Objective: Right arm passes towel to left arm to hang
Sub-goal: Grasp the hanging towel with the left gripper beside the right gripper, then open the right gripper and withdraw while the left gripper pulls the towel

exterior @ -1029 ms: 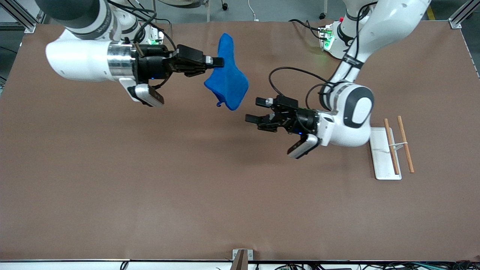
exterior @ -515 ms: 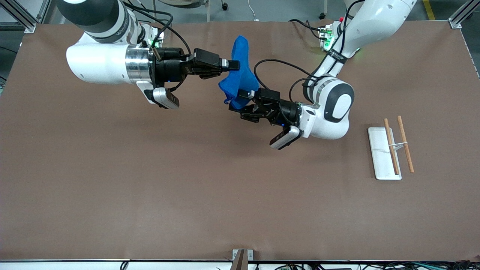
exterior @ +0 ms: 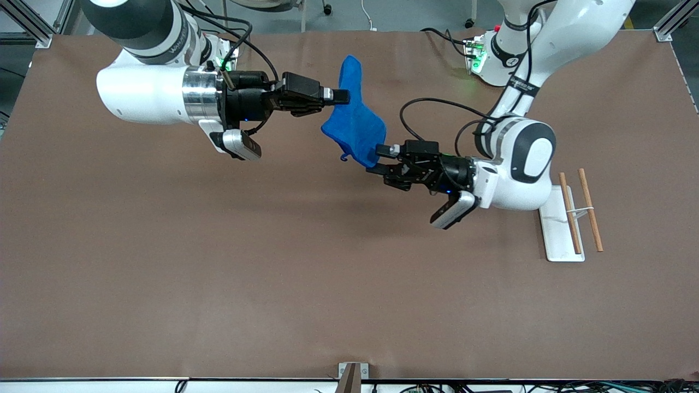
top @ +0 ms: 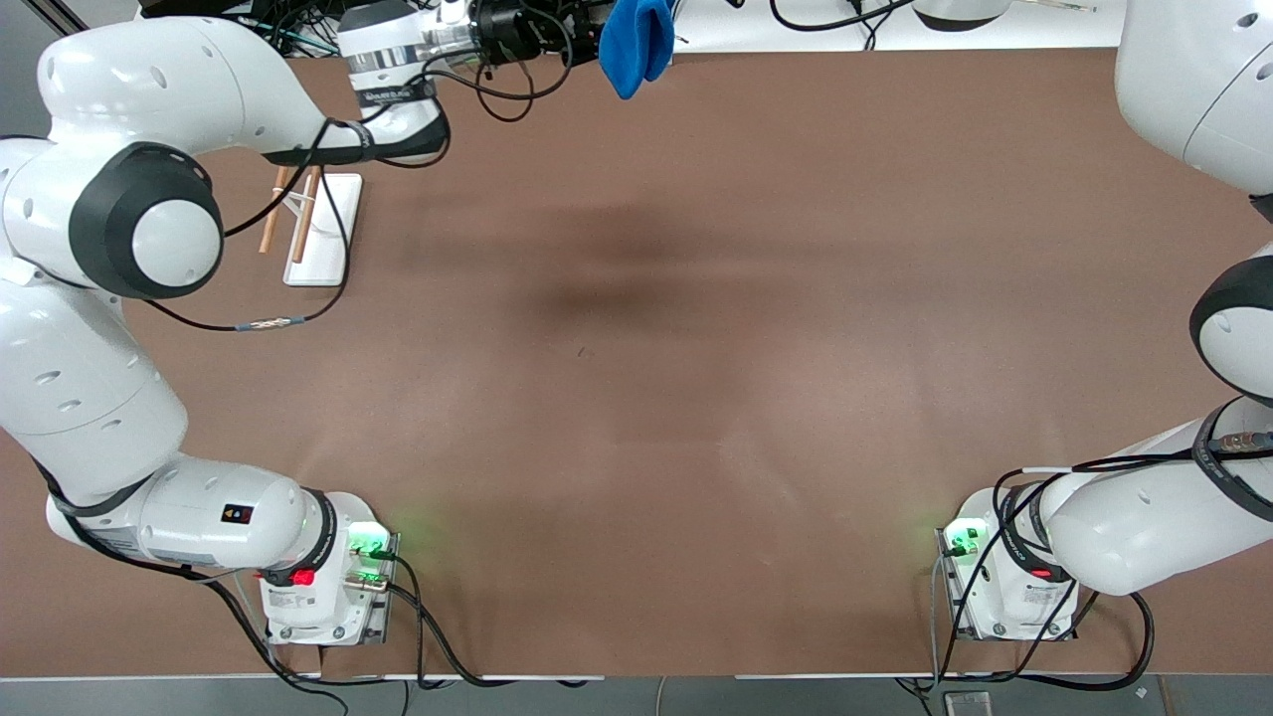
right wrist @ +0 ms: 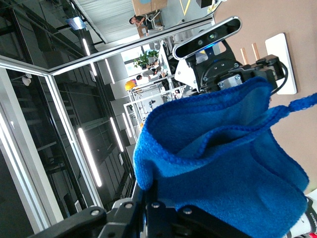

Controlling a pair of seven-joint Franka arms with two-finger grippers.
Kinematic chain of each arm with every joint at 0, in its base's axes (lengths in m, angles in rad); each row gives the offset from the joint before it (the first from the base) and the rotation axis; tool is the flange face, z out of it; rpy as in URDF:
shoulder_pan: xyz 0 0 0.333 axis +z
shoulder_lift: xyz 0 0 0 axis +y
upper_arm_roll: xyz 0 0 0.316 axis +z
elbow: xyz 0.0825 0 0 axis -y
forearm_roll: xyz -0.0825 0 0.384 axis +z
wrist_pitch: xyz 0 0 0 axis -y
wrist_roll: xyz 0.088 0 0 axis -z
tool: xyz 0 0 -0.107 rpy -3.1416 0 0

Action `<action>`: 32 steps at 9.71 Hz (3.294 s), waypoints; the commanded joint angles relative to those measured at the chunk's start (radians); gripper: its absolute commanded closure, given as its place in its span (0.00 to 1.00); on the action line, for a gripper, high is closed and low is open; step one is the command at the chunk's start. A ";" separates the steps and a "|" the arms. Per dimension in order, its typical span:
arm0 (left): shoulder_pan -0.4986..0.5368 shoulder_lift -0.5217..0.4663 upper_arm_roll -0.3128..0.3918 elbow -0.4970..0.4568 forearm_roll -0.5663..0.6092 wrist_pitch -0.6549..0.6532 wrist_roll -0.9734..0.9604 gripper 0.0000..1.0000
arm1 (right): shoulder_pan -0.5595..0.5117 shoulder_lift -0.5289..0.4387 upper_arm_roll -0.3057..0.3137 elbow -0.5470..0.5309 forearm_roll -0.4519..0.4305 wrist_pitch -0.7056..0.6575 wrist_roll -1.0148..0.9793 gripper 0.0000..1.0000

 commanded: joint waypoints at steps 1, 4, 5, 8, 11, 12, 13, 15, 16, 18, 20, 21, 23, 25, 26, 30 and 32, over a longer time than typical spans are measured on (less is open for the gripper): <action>0.004 -0.024 -0.003 -0.037 0.025 0.010 0.000 0.50 | 0.007 0.005 -0.006 0.013 0.020 0.004 0.009 1.00; -0.012 -0.018 -0.004 -0.034 0.023 0.011 -0.030 0.48 | 0.005 0.005 -0.006 0.011 0.018 0.004 0.009 1.00; -0.009 -0.001 -0.004 -0.034 0.023 0.011 -0.033 0.46 | 0.005 0.005 -0.006 0.011 0.018 0.004 0.009 1.00; -0.013 0.027 -0.004 -0.032 0.023 0.011 -0.081 0.42 | 0.005 0.005 -0.006 0.010 0.018 0.004 0.009 1.00; -0.009 0.008 -0.052 -0.034 0.022 0.010 -0.183 0.43 | 0.005 0.005 -0.006 0.011 0.018 0.004 0.009 1.00; -0.015 0.008 -0.056 -0.035 0.019 0.010 -0.185 0.45 | 0.005 0.005 -0.006 0.011 0.018 0.004 0.009 1.00; -0.010 0.007 -0.058 -0.035 0.019 0.008 -0.185 0.56 | 0.005 0.005 -0.006 0.011 0.018 0.004 0.009 1.00; 0.005 0.001 -0.056 -0.032 0.020 -0.009 -0.185 0.90 | 0.005 0.005 -0.006 0.010 0.018 0.002 0.009 1.00; 0.013 0.001 -0.056 -0.032 0.022 -0.013 -0.183 0.96 | 0.004 0.005 -0.006 0.010 0.018 0.002 0.009 1.00; 0.025 -0.001 -0.056 -0.029 0.023 -0.027 -0.182 1.00 | 0.004 0.005 -0.006 0.010 0.018 0.002 0.009 1.00; 0.028 -0.007 -0.056 -0.028 0.023 -0.027 -0.183 1.00 | -0.004 0.005 -0.006 0.010 0.018 -0.005 0.015 0.74; 0.028 -0.008 -0.052 -0.023 0.025 -0.027 -0.186 1.00 | -0.005 0.003 -0.007 0.013 0.017 0.001 0.048 0.03; 0.052 -0.012 -0.049 -0.009 0.084 -0.022 -0.188 1.00 | -0.010 0.001 -0.016 0.008 -0.024 -0.004 0.053 0.00; 0.083 -0.024 -0.049 -0.005 0.134 -0.022 -0.214 1.00 | -0.051 -0.002 -0.018 0.007 -0.180 -0.007 0.056 0.00; 0.089 -0.030 -0.046 -0.002 0.156 -0.013 -0.244 1.00 | -0.076 -0.003 -0.018 0.004 -0.280 -0.009 0.056 0.00; 0.125 -0.045 -0.043 0.096 0.438 0.111 -0.582 1.00 | -0.200 -0.005 -0.018 -0.029 -0.643 -0.013 0.096 0.00; 0.149 -0.060 -0.040 0.150 0.659 0.119 -0.820 1.00 | -0.281 -0.005 -0.018 -0.045 -0.891 -0.047 0.098 0.00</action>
